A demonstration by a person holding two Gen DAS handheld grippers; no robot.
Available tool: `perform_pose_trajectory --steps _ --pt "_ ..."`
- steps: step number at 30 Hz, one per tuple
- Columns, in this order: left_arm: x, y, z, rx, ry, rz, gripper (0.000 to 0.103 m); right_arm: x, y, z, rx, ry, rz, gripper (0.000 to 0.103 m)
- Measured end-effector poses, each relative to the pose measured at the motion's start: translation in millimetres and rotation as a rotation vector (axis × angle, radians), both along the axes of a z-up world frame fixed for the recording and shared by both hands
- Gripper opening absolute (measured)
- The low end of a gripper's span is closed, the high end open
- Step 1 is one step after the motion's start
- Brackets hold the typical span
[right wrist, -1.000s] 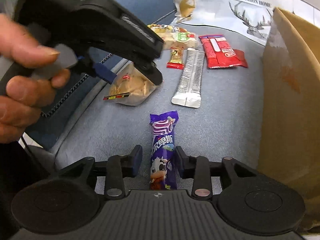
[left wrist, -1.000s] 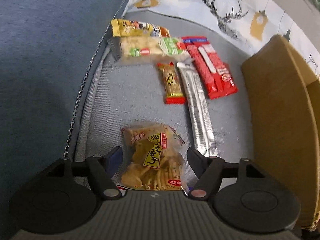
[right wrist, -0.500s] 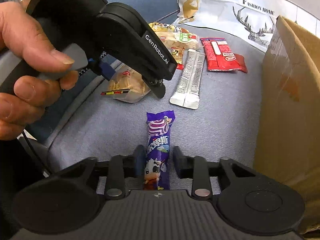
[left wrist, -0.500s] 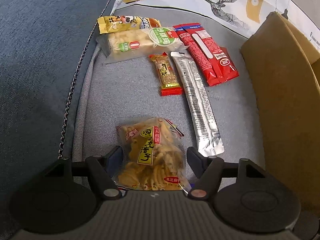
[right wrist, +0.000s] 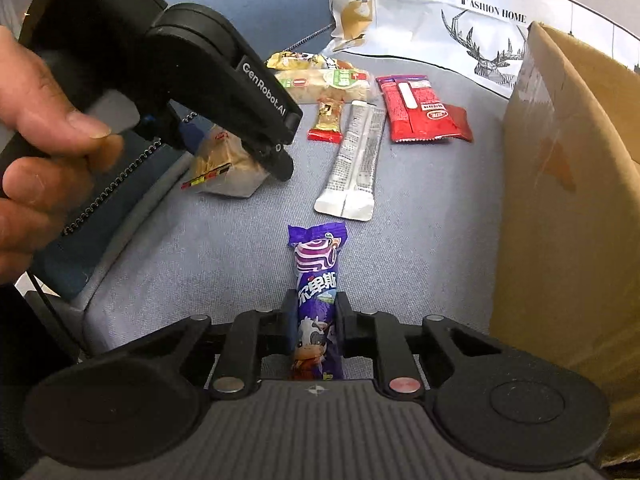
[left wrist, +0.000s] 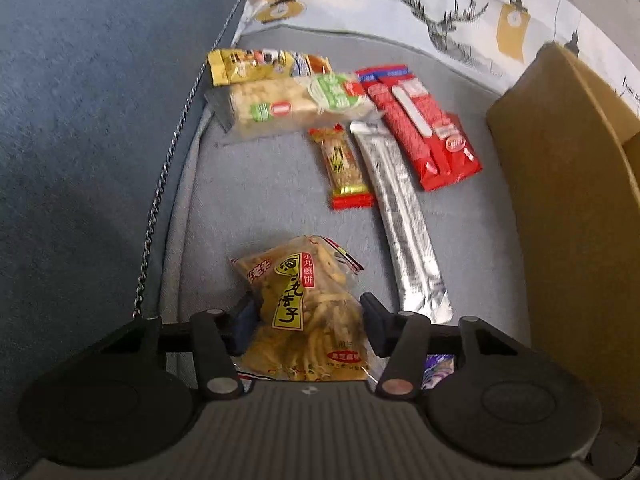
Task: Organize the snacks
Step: 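Lift both held snacks up from the pile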
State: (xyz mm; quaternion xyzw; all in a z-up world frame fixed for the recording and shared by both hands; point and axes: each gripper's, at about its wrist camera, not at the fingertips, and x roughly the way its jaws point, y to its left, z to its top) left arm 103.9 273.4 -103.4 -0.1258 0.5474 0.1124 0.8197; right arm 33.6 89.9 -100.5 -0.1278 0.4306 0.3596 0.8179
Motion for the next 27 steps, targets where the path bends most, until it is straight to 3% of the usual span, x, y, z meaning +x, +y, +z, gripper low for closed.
perform_pose_trajectory --steps 8,17,27 --pt "-1 -3 -3 0.013 0.004 -0.014 0.06 -1 1 0 -0.008 -0.014 0.01 0.019" --pt "-6 3 10 -0.008 -0.067 0.014 0.058 -9 -2 12 0.016 -0.092 0.017 0.017" --pt "-22 7 43 -0.014 -0.25 0.074 0.058 -20 -14 36 0.066 -0.195 -0.003 0.017"
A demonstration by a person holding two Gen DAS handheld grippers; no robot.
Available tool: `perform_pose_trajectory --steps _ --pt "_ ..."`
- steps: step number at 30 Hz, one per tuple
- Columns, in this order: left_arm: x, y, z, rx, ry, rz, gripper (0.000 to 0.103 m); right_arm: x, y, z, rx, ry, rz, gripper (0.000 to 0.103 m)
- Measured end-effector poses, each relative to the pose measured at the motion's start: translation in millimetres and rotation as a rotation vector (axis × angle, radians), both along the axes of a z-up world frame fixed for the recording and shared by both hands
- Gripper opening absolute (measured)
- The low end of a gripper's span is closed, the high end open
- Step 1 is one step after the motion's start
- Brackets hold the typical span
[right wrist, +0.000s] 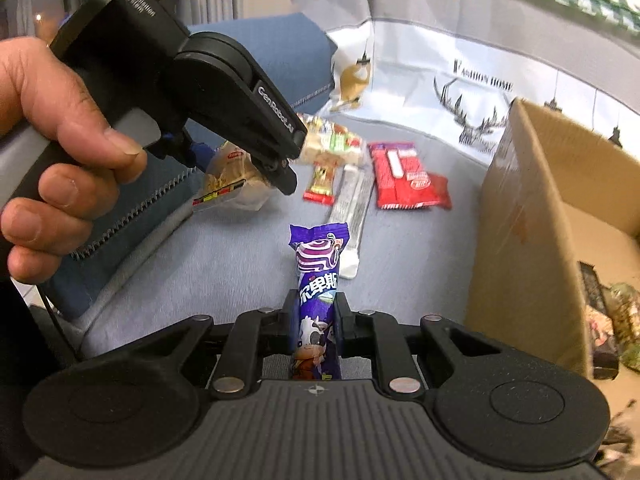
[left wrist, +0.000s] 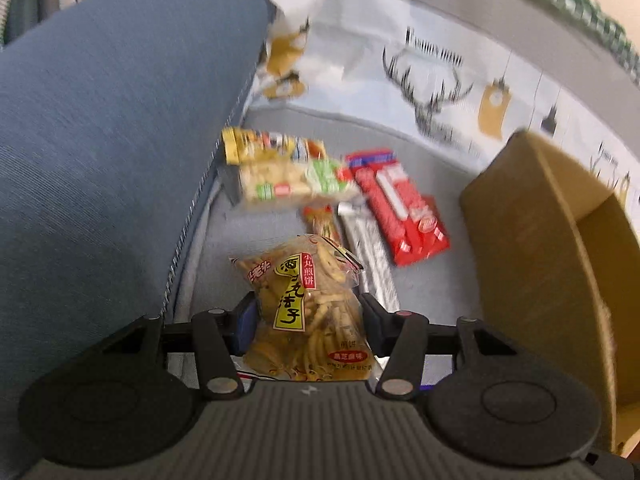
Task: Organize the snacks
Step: 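Lift both held snacks up from the pile, then carry both held snacks over the open cardboard box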
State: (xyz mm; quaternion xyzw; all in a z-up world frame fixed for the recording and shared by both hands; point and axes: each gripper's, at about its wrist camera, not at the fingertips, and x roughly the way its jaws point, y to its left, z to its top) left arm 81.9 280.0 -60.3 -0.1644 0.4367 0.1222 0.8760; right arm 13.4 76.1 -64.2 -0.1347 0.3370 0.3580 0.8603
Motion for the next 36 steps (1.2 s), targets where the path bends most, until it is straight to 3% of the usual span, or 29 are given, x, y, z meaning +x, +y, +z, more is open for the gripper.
perform_pose_trajectory --steps 12,21,27,36 --pt "-10 -11 30 0.026 -0.175 -0.008 0.058 -2 -24 54 0.134 -0.09 -0.014 0.017" --pt "-6 -34 37 0.093 -0.237 -0.074 0.058 11 -47 83 0.209 -0.14 -0.045 0.017" --pt "-2 -42 40 0.087 -0.261 -0.095 0.058 30 -72 98 0.265 -0.132 -0.098 0.017" --pt "6 -57 45 0.072 -0.296 -0.114 0.058 74 -114 135 0.275 -0.223 -0.167 0.017"
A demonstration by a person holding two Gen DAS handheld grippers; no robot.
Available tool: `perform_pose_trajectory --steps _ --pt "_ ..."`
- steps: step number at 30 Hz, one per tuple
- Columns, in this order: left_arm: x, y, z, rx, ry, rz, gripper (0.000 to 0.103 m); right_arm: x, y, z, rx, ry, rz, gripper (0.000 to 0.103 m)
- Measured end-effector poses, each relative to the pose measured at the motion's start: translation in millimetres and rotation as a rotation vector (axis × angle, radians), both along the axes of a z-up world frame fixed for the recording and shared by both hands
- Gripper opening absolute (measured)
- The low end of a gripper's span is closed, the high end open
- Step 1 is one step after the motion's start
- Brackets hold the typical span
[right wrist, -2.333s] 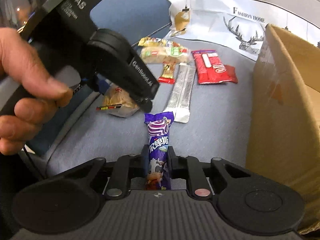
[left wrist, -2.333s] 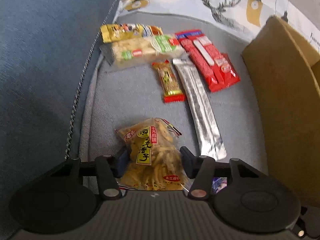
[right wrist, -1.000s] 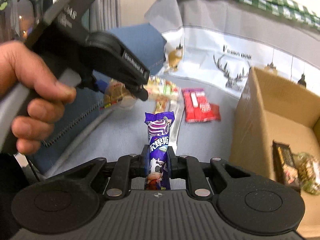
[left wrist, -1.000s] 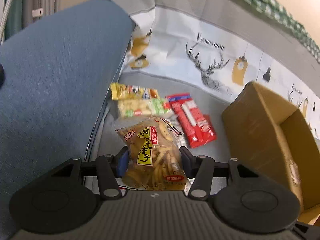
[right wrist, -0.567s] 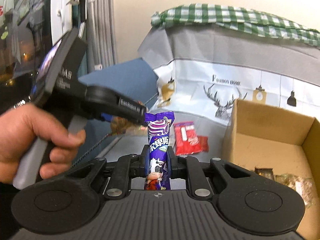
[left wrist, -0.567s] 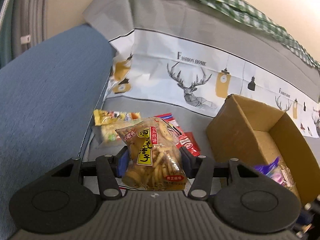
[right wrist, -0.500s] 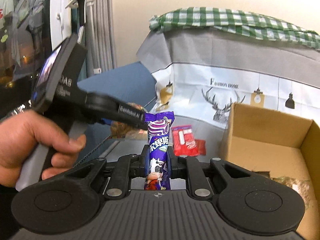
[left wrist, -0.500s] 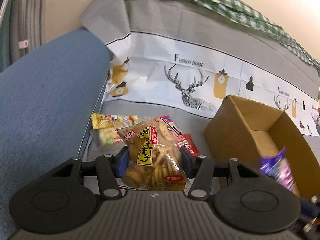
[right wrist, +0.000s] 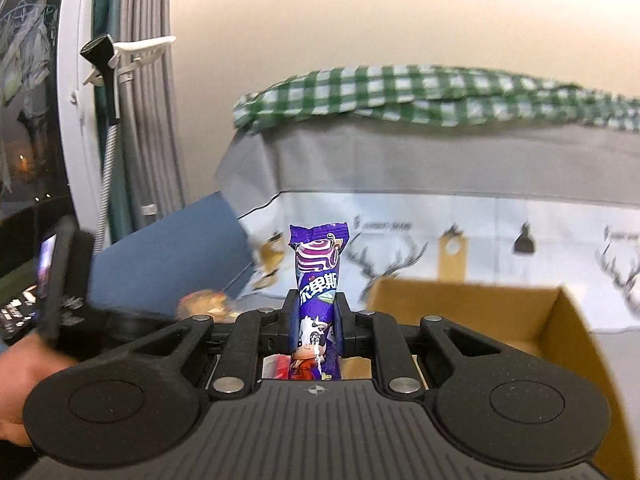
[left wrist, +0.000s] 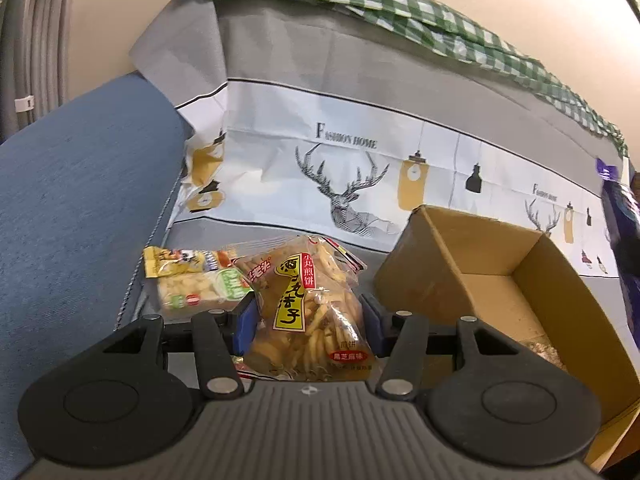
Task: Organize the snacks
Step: 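Carry both held snacks over the open cardboard box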
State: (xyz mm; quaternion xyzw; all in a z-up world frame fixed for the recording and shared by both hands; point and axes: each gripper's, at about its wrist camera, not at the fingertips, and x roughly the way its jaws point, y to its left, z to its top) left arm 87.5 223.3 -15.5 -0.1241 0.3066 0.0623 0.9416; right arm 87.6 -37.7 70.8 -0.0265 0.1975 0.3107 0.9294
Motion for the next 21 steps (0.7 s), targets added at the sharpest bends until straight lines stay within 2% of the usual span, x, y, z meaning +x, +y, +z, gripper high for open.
perform_pose_trajectory --steps 4,9,13,21 --pt "3 -12 4 0.024 -0.018 -0.026 0.058 22 -26 -9 0.004 0.012 -0.083 0.017" --pt "10 -33 9 0.051 -0.06 -0.069 0.058 36 -59 -35 0.015 0.095 -0.177 0.017" --pt "18 -58 16 0.069 -0.118 -0.109 0.058 37 -71 -41 0.004 0.087 -0.21 0.017" --pt "30 -106 25 0.055 -0.232 -0.182 0.058 35 -76 -47 -0.102 0.016 -0.205 0.017"
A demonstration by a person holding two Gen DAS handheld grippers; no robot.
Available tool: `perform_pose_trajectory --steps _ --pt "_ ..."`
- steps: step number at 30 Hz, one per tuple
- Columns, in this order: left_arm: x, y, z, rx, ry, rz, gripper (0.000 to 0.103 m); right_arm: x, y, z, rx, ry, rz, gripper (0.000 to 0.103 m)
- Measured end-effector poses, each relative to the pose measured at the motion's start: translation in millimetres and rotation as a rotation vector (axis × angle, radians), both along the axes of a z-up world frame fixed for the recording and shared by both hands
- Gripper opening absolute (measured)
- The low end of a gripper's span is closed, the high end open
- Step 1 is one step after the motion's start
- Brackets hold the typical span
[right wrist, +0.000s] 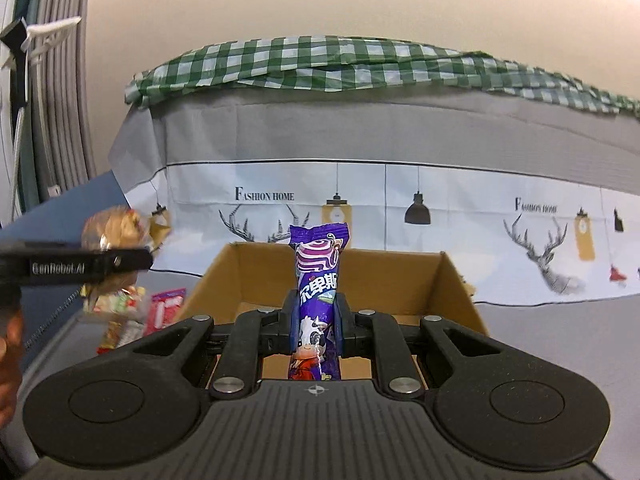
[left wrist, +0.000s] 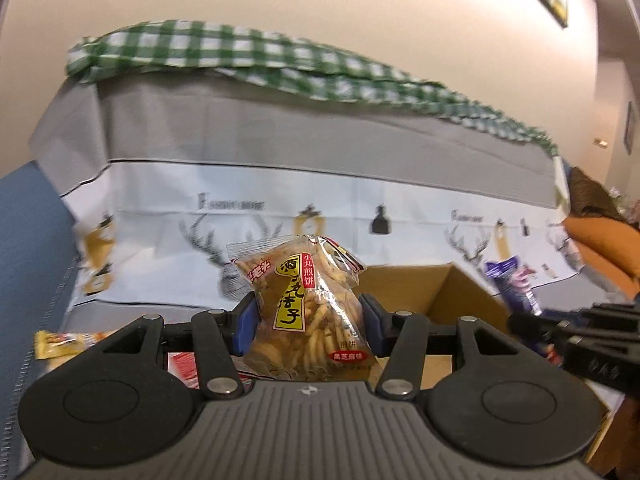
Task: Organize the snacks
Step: 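Carry both held snacks over the open cardboard box, then open both tools to drop the cracker bag and candy bar into the box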
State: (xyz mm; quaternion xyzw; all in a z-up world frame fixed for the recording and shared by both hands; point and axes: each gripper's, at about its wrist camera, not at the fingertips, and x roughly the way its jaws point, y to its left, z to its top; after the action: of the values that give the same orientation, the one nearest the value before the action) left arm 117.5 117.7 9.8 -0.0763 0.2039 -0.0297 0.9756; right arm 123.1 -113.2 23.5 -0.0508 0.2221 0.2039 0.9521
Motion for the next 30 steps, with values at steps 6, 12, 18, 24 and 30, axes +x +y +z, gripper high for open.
perform_pose_trajectory --steps 6,12,18,24,30 --pt "15 -27 -6 -0.008 0.009 -0.051 0.058 3 -14 -4 -0.024 -0.003 -0.023 0.017" --pt "20 -38 -8 -0.026 0.003 -0.077 0.058 8 -23 -8 -0.024 0.015 -0.053 0.017" --pt "24 -43 -10 -0.047 0.005 -0.086 0.058 10 -22 -9 -0.014 0.022 -0.074 0.017" --pt "26 -53 -13 -0.034 0.006 -0.112 0.058 12 -19 -10 -0.011 0.031 -0.081 0.017" --pt "26 -58 -14 -0.029 -0.004 -0.133 0.058 15 -20 -13 -0.02 0.039 -0.084 0.017"
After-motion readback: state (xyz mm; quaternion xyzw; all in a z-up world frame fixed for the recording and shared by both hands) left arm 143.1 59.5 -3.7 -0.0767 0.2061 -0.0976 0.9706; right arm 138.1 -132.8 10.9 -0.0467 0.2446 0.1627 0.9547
